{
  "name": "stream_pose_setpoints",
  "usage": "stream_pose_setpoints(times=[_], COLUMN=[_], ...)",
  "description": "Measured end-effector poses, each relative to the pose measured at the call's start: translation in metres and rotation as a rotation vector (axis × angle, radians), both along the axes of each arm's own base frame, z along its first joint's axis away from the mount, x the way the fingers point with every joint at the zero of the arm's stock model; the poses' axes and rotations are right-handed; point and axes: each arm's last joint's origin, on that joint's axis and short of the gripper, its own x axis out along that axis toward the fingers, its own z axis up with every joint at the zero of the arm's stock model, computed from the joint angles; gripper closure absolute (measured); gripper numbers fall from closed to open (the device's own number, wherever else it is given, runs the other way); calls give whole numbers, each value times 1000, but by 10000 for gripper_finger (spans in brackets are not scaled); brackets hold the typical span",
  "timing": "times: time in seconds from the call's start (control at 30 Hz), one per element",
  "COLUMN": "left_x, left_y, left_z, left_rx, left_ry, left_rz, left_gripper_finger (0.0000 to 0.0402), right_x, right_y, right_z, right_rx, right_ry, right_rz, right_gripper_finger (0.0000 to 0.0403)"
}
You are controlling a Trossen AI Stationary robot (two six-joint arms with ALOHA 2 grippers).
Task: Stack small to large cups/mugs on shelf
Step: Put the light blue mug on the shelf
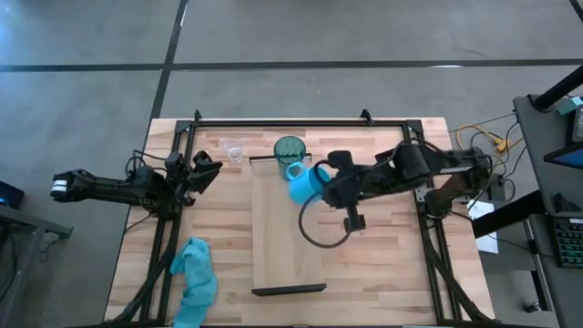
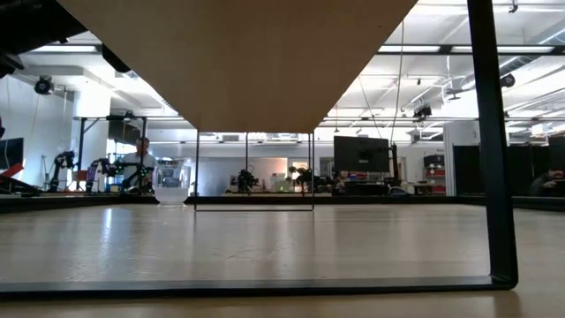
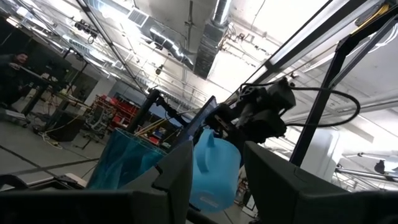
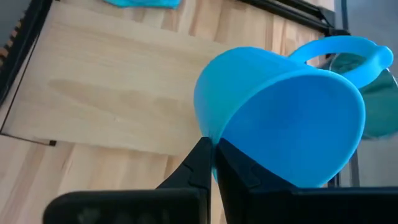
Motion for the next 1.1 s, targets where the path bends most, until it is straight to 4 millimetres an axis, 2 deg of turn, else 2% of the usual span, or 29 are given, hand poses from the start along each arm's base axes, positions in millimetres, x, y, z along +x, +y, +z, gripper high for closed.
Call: stream_pose_setpoints(times=[0.2, 0.3, 0.47, 0.8, 1.1], left_x=[0, 0, 0, -1, 0], left_y=[0, 0, 0, 0, 0], left_z=[2, 2, 2, 4, 4], left_rx=[-1, -1, -1, -2, -2], left_ry=[-6, -7, -7, -16, -13], left_rz=[0, 0, 0, -1, -1], left_gripper_finger=[272, 272, 272, 272, 272], right_x=[10, 15, 27, 57, 60], right_y=[-7, -7, -7, -12, -11], right_z=[-6, -12, -26, -60, -70], right_rx=[52, 71, -19, -88, -111], right_ry=[29, 58, 105, 217, 275], right_rz=[97, 200, 342, 343, 373], right_gripper_finger=[394, 394, 394, 394, 394])
